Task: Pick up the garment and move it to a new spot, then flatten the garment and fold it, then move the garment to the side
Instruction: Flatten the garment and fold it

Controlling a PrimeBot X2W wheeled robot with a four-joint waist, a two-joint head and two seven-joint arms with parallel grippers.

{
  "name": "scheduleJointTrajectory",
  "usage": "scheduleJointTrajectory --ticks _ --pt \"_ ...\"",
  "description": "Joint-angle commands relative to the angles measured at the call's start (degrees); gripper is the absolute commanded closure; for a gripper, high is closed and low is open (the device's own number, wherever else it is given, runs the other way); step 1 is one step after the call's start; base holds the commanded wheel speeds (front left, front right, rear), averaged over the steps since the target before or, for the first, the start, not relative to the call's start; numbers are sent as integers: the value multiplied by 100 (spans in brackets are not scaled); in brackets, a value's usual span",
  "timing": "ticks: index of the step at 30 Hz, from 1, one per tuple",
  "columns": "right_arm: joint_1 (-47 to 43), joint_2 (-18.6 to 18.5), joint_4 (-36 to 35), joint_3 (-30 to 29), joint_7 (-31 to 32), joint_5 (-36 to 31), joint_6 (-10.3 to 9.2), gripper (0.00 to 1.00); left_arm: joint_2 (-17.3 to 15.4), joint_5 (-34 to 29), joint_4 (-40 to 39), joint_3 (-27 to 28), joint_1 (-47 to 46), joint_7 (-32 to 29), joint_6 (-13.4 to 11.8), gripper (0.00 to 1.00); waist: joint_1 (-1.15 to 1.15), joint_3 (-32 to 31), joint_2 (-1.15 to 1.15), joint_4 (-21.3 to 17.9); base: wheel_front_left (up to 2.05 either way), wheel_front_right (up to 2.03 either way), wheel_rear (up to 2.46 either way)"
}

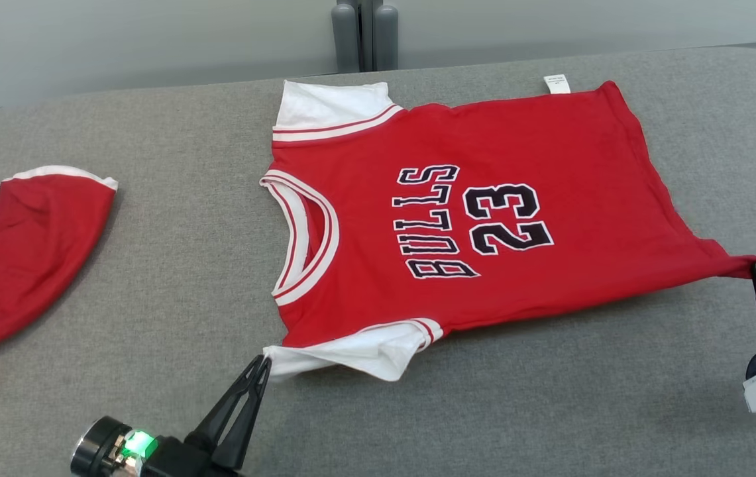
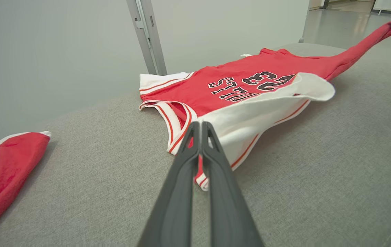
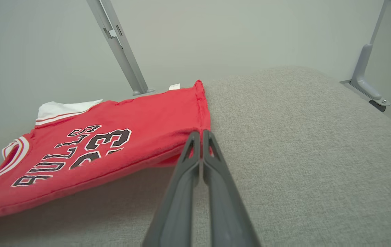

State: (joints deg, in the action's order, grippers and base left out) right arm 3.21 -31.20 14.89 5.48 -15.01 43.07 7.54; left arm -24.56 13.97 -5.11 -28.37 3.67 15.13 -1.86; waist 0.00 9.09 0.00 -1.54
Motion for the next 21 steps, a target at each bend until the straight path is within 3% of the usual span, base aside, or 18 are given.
scheduleJointTrajectory --ticks 1,10,21 --pt "39 39 97 28 -23 -23 -9 100 64 -32 91 11 -217 3 41 100 0 9 0 11 0 0 0" --pt "500 36 667 277 -20 197 -9 100 276 -291 930 -141 -1220 -9 258 100 0 216 0 154 0 0 0" --pt "1421 -193 1129 454 -20 294 -9 100 611 -595 1943 -394 -2881 -6 608 100 0 893 0 389 0 0 0"
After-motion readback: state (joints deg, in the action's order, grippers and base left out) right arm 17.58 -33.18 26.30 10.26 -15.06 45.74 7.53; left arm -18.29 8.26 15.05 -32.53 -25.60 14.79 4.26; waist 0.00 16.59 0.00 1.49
